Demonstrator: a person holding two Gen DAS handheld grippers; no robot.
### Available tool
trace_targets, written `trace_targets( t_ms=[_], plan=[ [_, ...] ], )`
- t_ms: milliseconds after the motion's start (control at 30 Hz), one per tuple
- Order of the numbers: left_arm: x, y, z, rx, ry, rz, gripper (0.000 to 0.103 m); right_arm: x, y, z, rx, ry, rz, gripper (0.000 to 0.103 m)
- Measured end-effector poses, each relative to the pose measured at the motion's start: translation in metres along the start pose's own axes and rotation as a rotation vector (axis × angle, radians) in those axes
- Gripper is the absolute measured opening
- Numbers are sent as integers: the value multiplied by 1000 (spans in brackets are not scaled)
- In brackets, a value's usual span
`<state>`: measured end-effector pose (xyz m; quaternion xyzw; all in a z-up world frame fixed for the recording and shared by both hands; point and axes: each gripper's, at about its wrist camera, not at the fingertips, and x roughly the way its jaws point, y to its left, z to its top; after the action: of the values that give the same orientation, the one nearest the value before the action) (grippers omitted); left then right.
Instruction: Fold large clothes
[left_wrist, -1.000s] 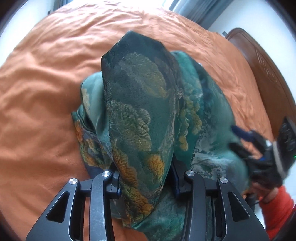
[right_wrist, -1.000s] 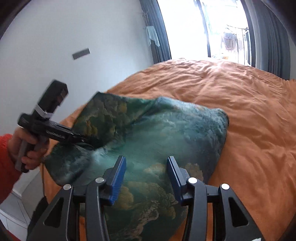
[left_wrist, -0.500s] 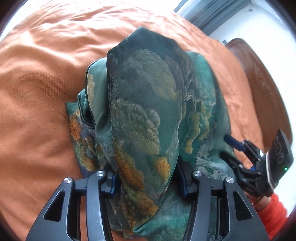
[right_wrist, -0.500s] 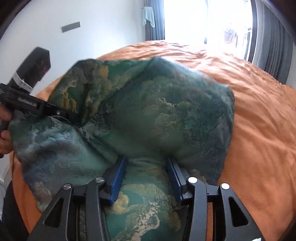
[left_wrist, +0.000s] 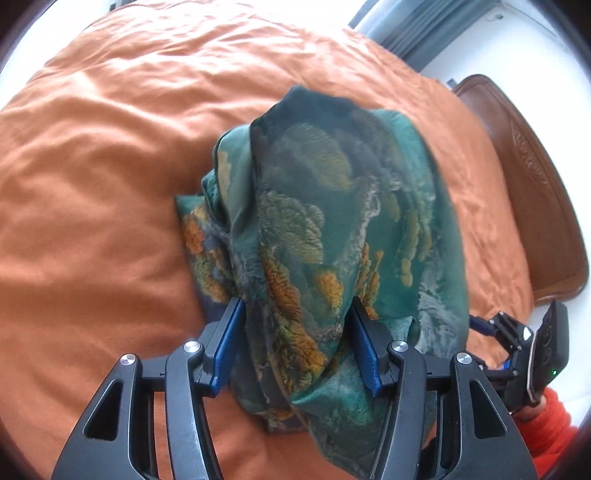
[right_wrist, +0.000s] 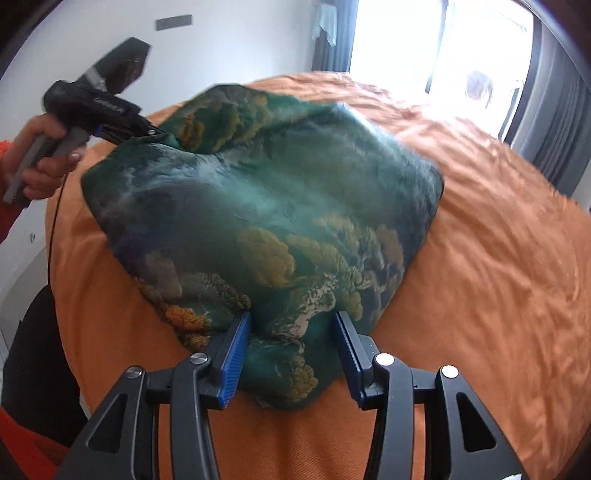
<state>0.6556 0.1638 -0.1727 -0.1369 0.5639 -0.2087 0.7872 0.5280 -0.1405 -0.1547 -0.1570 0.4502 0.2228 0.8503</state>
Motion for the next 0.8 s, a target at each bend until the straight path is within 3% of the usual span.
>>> trace_targets(
  t_ms=[133,233,400,533,633,800],
  plan=[
    [16,-3,2,-9,0,47,57,13,2,-3,-2,1,-18,48],
    [23,-2,5,-48,8,26,59,13,6,-8,-10,-20,-28,48],
    [-9,-6,0,-35,-37,9,61,-10,-2,-3,35,-8,29,49],
    [-37,-6,7,-27,-73,23,59,-38,-34,29,106,-65,63,49],
    [-54,-6,13,-37,-121,19,59,-43,-60,73,171,-115,66,49],
    [-55,-15,6,-24,-138,29,59,-1,-77,151,254,-121,101,49]
  ],
)
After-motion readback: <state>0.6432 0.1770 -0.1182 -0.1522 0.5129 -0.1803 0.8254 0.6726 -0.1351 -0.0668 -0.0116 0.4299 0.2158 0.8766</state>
